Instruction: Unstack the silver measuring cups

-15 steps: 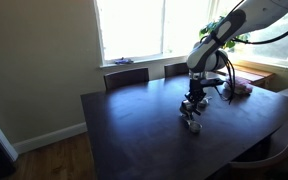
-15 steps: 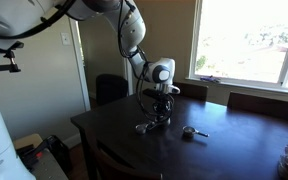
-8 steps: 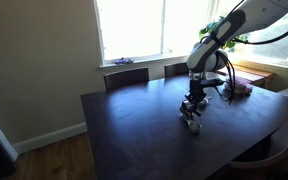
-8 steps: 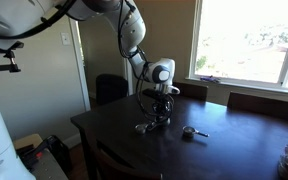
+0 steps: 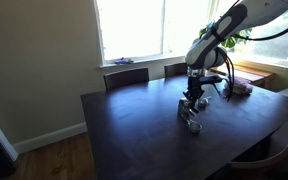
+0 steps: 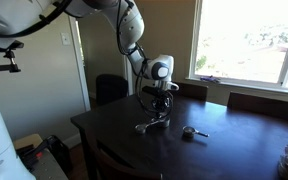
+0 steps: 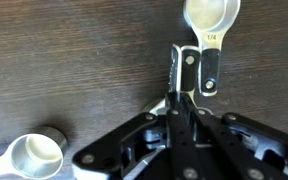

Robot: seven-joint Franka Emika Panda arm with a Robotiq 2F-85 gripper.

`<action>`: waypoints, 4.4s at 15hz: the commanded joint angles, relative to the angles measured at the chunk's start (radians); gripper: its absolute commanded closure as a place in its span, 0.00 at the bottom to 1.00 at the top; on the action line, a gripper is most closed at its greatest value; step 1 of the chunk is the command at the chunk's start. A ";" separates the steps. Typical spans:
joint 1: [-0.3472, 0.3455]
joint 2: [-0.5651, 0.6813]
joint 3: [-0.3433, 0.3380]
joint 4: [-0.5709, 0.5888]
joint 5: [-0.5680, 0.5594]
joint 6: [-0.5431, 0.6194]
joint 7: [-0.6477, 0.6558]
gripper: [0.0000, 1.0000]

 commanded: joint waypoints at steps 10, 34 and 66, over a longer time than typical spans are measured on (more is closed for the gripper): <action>0.057 -0.129 -0.056 -0.091 -0.058 0.005 0.066 0.98; 0.136 0.081 -0.197 0.030 -0.243 -0.350 0.395 0.98; 0.068 -0.122 -0.066 -0.106 -0.124 -0.032 0.151 0.00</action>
